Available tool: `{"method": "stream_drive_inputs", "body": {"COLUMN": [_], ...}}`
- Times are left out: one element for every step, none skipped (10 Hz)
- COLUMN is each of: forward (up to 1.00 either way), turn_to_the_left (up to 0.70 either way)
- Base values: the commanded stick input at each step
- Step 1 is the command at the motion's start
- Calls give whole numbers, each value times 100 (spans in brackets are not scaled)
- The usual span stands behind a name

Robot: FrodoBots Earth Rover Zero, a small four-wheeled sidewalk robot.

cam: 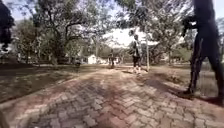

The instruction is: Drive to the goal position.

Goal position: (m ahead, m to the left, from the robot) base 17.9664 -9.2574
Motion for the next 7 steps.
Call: {"method": "stream_drive_inputs", "body": {"forward": [85, 85, 85, 85, 85, 85, 85], "turn_to_the_left": [0, 0, 0, 0, 0, 0, 0]}}
